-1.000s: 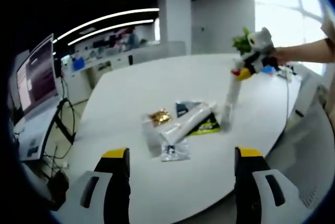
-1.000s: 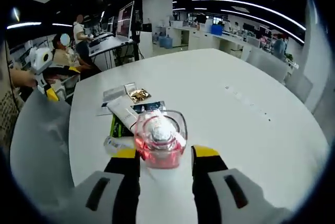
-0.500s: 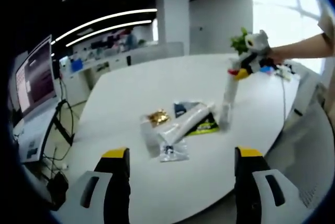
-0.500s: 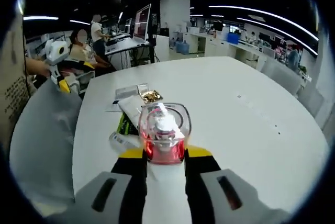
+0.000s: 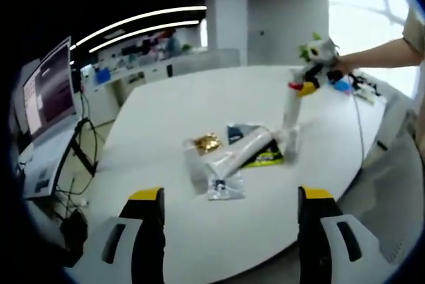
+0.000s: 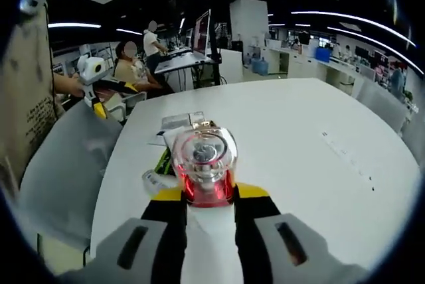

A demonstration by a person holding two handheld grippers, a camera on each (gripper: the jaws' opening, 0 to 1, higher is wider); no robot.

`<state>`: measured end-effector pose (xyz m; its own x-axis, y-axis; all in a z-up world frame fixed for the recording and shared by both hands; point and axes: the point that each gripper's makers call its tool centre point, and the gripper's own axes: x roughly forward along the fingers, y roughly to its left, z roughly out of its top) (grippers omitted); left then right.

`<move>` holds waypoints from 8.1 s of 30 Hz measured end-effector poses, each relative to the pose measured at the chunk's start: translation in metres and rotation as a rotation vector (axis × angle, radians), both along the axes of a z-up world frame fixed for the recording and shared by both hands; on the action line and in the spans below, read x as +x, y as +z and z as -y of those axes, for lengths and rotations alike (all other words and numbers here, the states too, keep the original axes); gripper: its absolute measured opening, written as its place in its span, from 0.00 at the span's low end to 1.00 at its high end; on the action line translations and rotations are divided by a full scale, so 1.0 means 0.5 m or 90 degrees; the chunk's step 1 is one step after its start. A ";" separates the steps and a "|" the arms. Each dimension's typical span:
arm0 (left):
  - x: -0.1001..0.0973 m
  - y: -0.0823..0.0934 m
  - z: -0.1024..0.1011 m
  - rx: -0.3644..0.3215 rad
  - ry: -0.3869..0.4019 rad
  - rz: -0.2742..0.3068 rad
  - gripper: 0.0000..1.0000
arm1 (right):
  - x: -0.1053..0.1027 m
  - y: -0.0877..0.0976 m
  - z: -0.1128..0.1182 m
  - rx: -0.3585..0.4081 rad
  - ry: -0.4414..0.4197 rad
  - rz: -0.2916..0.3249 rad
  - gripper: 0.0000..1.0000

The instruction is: Arrange the skincare products in the storage area until every visible bottle or jar stands upright without overlapping.

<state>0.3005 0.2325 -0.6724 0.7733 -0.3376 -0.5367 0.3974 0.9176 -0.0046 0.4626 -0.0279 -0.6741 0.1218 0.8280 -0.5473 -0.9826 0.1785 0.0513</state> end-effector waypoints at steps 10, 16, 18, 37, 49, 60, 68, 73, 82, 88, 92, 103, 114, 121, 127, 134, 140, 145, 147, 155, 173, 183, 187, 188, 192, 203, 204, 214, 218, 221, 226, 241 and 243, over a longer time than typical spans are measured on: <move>0.000 -0.016 -0.007 0.015 0.015 -0.025 0.80 | 0.002 -0.003 -0.001 0.003 0.091 0.001 0.26; 0.005 -0.016 -0.017 0.003 0.039 -0.028 0.81 | 0.007 -0.003 -0.001 0.004 0.123 -0.006 0.26; 0.005 -0.017 -0.018 0.007 0.040 -0.029 0.81 | 0.009 -0.003 -0.002 0.002 0.130 -0.009 0.26; 0.003 -0.015 -0.015 0.020 0.033 -0.020 0.80 | 0.003 -0.006 -0.001 -0.020 0.101 0.003 0.27; 0.003 0.000 -0.009 0.008 0.022 0.003 0.81 | -0.002 -0.040 0.024 -0.129 0.000 0.003 0.30; -0.001 0.018 0.005 -0.007 -0.001 0.029 0.81 | -0.061 -0.042 0.065 -0.088 -0.180 -0.052 0.56; -0.006 0.025 0.021 -0.019 -0.030 0.040 0.82 | -0.131 -0.029 0.076 -0.035 -0.274 -0.053 0.71; -0.012 0.026 0.030 -0.030 -0.048 0.040 0.82 | -0.172 -0.022 0.076 -0.007 -0.324 -0.051 0.77; -0.021 0.028 0.044 -0.039 -0.075 0.043 0.82 | -0.259 -0.022 0.040 0.070 -0.417 -0.081 0.88; -0.025 0.035 0.048 -0.055 -0.082 0.049 0.82 | -0.309 -0.033 0.028 0.082 -0.478 -0.085 0.93; -0.028 0.037 0.055 -0.064 -0.093 0.050 0.83 | -0.316 -0.010 0.031 0.106 -0.546 -0.061 0.93; -0.036 0.041 0.069 -0.079 -0.121 0.050 0.83 | -0.332 0.045 0.033 0.131 -0.631 0.010 0.90; -0.041 0.041 0.083 -0.073 -0.148 0.053 0.83 | -0.333 0.020 0.036 0.073 -0.608 0.029 0.84; -0.037 0.049 0.083 -0.075 -0.151 0.063 0.82 | -0.334 0.015 0.023 0.059 -0.588 0.026 0.83; -0.035 0.058 0.090 -0.081 -0.163 0.073 0.82 | -0.333 0.004 0.014 0.026 -0.571 0.023 0.83; -0.022 0.045 0.093 -0.085 -0.174 0.070 0.81 | -0.297 0.035 -0.035 0.046 -0.527 0.040 0.84; -0.008 0.030 0.087 -0.099 -0.175 0.064 0.81 | -0.257 0.044 -0.077 0.017 -0.470 0.056 0.83; -0.002 0.029 0.082 -0.111 -0.166 0.067 0.81 | -0.232 0.031 -0.103 -0.025 -0.420 0.057 0.81; -0.001 0.030 0.082 -0.110 -0.165 0.070 0.81 | -0.221 0.026 -0.116 -0.039 -0.397 0.058 0.81; -0.006 0.029 0.091 -0.097 -0.184 0.075 0.83 | -0.184 -0.008 -0.159 -0.147 -0.268 0.083 0.80; -0.006 0.029 0.091 -0.108 -0.178 0.063 0.82 | -0.113 -0.098 -0.227 -0.316 -0.050 0.117 0.73; -0.006 0.020 0.092 -0.107 -0.179 0.050 0.82 | -0.087 -0.165 -0.260 -0.367 0.045 0.106 0.62; -0.007 0.022 0.092 -0.109 -0.178 0.051 0.82 | -0.069 -0.185 -0.263 -0.400 0.051 0.092 0.56; -0.007 0.022 0.091 -0.108 -0.178 0.051 0.82 | -0.067 -0.185 -0.267 -0.400 0.050 0.090 0.54; -0.008 0.021 0.090 -0.109 -0.175 0.048 0.82 | -0.073 -0.206 -0.272 -0.421 0.088 0.063 0.46; -0.005 0.019 0.083 -0.112 -0.165 0.048 0.82 | -0.059 -0.220 -0.285 -0.468 0.167 0.062 0.33; -0.005 0.019 0.082 -0.112 -0.164 0.048 0.82 | -0.058 -0.222 -0.286 -0.473 0.172 0.060 0.33; -0.002 0.020 0.080 -0.116 -0.158 0.047 0.81 | -0.066 -0.224 -0.286 -0.523 0.215 0.061 0.32; -0.001 0.020 0.080 -0.118 -0.158 0.048 0.81 | -0.063 -0.224 -0.284 -0.535 0.217 0.080 0.30; -0.001 0.021 0.080 -0.119 -0.159 0.049 0.81 | -0.063 -0.223 -0.282 -0.529 0.200 0.082 0.29; -0.001 0.023 0.081 -0.120 -0.160 0.051 0.81 | -0.062 -0.217 -0.278 -0.481 0.149 0.115 0.27; -0.005 0.025 0.086 -0.111 -0.170 0.054 0.79 | -0.118 -0.144 -0.266 -0.335 -0.024 0.213 0.25; -0.004 0.025 0.086 -0.110 -0.172 0.054 0.79 | -0.126 -0.129 -0.267 -0.312 -0.050 0.206 0.25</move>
